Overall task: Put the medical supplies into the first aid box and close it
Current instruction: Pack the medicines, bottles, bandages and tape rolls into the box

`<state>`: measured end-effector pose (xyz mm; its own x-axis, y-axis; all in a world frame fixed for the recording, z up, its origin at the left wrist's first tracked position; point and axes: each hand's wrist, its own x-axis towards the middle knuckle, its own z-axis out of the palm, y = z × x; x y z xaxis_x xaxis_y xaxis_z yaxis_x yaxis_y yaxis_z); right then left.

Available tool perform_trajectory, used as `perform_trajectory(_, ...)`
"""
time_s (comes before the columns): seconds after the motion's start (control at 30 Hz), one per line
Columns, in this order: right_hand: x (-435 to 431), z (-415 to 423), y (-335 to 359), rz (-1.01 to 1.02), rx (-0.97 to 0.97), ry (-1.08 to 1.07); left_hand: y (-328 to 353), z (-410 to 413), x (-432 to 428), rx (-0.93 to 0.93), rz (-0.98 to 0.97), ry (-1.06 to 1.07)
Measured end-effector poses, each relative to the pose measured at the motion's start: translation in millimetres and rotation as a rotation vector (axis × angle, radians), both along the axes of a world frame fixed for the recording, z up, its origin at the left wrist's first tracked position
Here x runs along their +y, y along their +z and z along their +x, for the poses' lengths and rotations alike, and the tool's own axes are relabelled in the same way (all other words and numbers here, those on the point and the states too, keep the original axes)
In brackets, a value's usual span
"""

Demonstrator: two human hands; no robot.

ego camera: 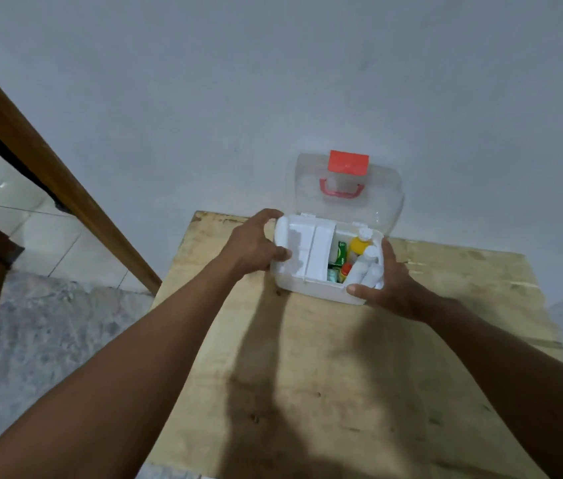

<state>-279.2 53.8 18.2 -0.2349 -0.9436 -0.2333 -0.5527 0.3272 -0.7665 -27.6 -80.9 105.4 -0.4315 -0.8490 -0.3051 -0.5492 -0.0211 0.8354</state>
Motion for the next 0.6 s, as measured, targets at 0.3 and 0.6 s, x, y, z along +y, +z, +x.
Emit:
perform_trajectory(0.3,0,-2,1,-0.023,-0.019,-0.008,-9,-64,-1,-0.219,-0.062,-0.162)
perform_trajectory(0.6,0,-9,-20,-0.001,-0.01,-0.05,-27,-79,3,-0.378,-0.136,-0.201)
